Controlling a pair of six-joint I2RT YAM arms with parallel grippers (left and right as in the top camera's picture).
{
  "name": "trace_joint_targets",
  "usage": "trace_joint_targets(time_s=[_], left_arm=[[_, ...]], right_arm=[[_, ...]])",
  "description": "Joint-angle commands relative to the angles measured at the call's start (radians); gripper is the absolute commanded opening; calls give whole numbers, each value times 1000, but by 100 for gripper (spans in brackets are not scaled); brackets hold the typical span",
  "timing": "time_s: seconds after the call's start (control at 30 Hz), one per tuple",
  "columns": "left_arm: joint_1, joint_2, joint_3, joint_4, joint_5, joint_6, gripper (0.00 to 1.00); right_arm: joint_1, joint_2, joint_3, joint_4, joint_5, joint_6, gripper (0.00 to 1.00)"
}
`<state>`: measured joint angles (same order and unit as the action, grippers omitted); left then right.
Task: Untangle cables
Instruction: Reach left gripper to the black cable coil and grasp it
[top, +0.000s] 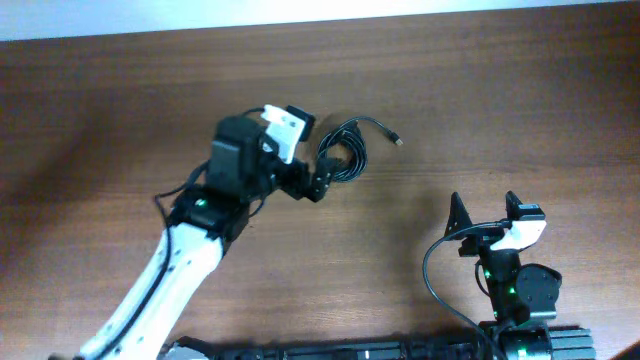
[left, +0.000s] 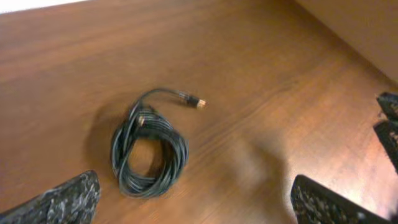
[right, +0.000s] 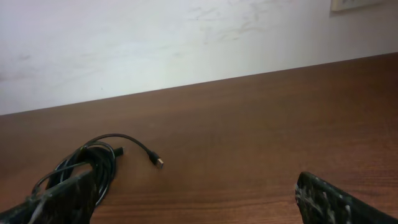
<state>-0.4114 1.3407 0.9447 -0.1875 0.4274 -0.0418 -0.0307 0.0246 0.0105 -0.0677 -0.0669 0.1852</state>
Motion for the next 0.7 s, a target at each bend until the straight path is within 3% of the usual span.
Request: trace_joint_targets(time_s=[0.0, 0.13, 0.33, 0.37, 0.47, 0.57, 0.63, 0.67], left_arm=[[-26, 119, 17, 112, -23, -45, 99], [-65, 304, 17, 171, -399, -331, 97], [-72, 455, 17, 278, -409, -384, 95], [-72, 481, 17, 291, -409, -385, 92], [-78, 546, 17, 305, -398, -415, 69], [-100, 558, 17, 345, -399, -414, 62], [-111, 558, 17, 344, -406, -414, 34], [-111, 558, 17, 343, -410, -414, 11]], right_arm=[[5, -2, -5, -6, 16, 7, 99], [5, -2, -5, -6, 16, 7, 99], [5, -2, -5, -6, 16, 7, 99], [5, -2, -5, -6, 16, 7, 99], [5, -2, -5, -6, 16, 7, 99], [5, -2, -5, -6, 16, 7, 99], [5, -2, -5, -6, 16, 7, 99], [5, -2, -5, -6, 16, 7, 99]])
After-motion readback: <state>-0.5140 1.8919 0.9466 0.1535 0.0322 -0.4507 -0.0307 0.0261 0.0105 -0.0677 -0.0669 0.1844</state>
